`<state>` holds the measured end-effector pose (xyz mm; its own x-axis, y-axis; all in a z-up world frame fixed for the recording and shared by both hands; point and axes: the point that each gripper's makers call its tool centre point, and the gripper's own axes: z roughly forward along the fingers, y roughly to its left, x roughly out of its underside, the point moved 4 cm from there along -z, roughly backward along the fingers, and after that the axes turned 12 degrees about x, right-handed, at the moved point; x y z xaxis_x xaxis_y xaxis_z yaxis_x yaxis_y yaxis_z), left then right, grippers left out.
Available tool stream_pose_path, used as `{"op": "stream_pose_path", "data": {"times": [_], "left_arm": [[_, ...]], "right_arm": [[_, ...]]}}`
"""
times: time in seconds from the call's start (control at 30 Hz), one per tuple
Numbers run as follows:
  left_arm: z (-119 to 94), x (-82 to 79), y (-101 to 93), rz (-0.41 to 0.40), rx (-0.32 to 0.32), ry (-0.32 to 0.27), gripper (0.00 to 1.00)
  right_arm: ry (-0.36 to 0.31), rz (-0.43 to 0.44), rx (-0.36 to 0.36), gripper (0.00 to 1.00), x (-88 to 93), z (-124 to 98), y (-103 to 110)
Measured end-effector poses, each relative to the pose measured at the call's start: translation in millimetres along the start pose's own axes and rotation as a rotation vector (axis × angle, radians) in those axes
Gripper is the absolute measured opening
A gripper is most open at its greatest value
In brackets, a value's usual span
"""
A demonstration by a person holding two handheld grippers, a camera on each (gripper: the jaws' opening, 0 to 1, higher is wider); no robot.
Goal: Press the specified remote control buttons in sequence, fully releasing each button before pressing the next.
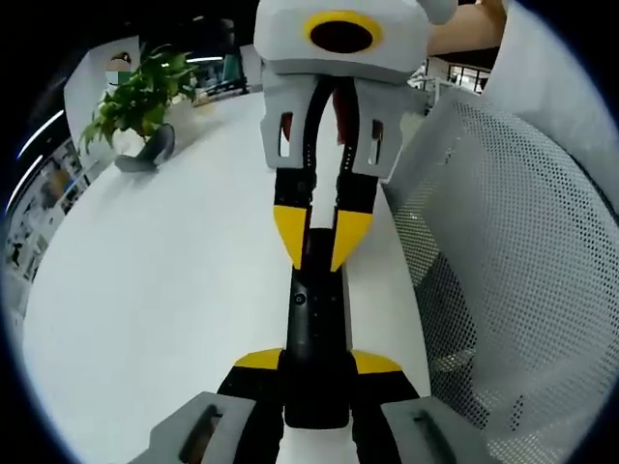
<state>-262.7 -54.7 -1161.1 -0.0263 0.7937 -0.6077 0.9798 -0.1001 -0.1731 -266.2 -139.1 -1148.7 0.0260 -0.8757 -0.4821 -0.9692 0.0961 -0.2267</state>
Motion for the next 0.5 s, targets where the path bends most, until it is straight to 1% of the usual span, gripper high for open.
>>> {"op": "stream_pose_path", "data": {"times": [0.13, 0.27, 0.43, 0.5], "left_arm": [[0.1, -0.2, 0.0, 0.0, 0.0, 0.004, 0.24], [0.2, -0.6, -0.3, -0.003, -0.001, 0.01, 0.24], [0.7, -0.9, -0.3, -0.006, -0.001, 0.024, 0.24], [0.7, -0.5, -0.2, -0.009, -0.002, 0.019, 0.24]], "right_arm": [[0.002, 0.02, -0.004, 0.08, 0.4, 0.0, -0.7], [-0.007, 0.035, 0.016, 0.08, 0.7, -0.6, 0.9], [-0.046, 0.087, 0.059, 0.07, 3.0, -1.8, 2.6], [-0.076, 0.123, 0.085, 0.07, 4.3, -2.3, 3.1]]}}
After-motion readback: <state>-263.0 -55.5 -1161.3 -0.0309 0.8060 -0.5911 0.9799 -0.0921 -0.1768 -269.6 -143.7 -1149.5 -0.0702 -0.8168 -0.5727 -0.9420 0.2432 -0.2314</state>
